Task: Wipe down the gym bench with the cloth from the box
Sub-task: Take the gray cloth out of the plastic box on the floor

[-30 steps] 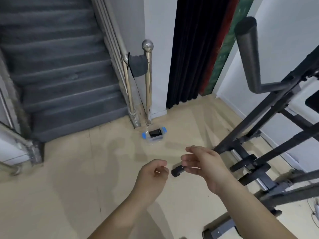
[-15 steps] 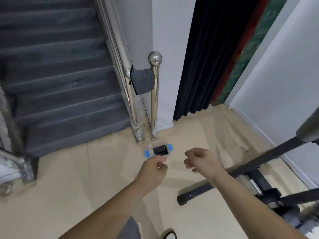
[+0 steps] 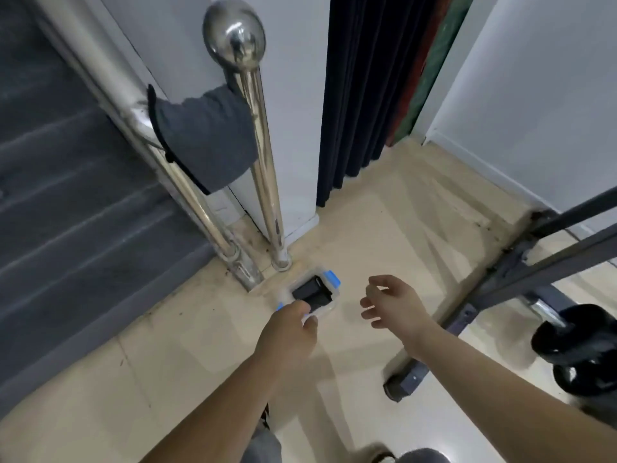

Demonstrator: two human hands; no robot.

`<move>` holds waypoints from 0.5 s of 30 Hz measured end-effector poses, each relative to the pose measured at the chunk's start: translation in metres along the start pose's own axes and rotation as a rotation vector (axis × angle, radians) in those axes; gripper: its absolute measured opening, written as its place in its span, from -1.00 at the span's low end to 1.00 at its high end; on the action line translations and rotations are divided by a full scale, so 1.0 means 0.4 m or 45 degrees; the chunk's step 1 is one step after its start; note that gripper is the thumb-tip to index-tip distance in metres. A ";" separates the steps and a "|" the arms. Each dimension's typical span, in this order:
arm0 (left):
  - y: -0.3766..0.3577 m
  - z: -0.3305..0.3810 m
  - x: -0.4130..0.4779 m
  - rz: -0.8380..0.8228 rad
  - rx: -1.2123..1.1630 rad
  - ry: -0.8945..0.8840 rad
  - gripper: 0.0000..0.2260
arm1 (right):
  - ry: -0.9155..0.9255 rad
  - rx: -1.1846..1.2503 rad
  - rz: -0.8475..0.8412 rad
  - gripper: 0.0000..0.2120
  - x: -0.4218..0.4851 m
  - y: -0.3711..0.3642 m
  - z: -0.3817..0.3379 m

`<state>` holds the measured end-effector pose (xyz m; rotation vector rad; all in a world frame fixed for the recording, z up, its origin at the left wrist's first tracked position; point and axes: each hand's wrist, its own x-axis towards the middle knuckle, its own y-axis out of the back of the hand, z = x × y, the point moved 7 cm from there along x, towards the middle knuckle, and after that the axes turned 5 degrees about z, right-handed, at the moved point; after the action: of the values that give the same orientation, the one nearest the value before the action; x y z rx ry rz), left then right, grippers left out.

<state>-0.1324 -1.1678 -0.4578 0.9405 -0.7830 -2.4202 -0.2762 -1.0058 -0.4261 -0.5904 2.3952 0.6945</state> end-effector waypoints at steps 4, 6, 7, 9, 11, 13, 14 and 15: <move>-0.154 -0.166 0.205 -0.107 0.032 -0.001 -0.70 | -0.082 -0.002 0.024 -0.66 0.240 -0.151 0.185; -0.249 -0.261 0.335 -0.122 0.120 -0.026 -0.67 | -0.096 0.013 0.030 -0.65 0.391 -0.220 0.287; -0.302 -0.310 0.407 -0.120 0.165 -0.034 -0.67 | -0.101 0.019 0.045 -0.65 0.471 -0.250 0.340; -0.411 -0.394 0.540 -0.116 0.242 -0.046 -0.69 | -0.113 0.027 0.078 -0.65 0.617 -0.304 0.448; -0.516 -0.466 0.669 -0.104 0.300 -0.081 -0.77 | -0.107 0.040 0.099 -0.63 0.742 -0.358 0.551; -0.613 -0.524 0.795 -0.079 0.390 -0.133 -0.83 | -0.088 0.017 0.092 -0.61 0.852 -0.411 0.644; -0.658 -0.552 0.853 -0.072 0.432 -0.149 -0.83 | -0.075 -0.005 0.091 -0.60 0.895 -0.435 0.682; -0.699 -0.579 0.906 -0.071 0.467 -0.159 -0.83 | -0.059 -0.046 0.083 -0.60 0.930 -0.456 0.719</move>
<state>-0.2644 -1.2424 -0.9478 0.9576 -1.2950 -2.4475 -0.3382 -1.0677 -0.9228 -0.5075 2.3725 0.7723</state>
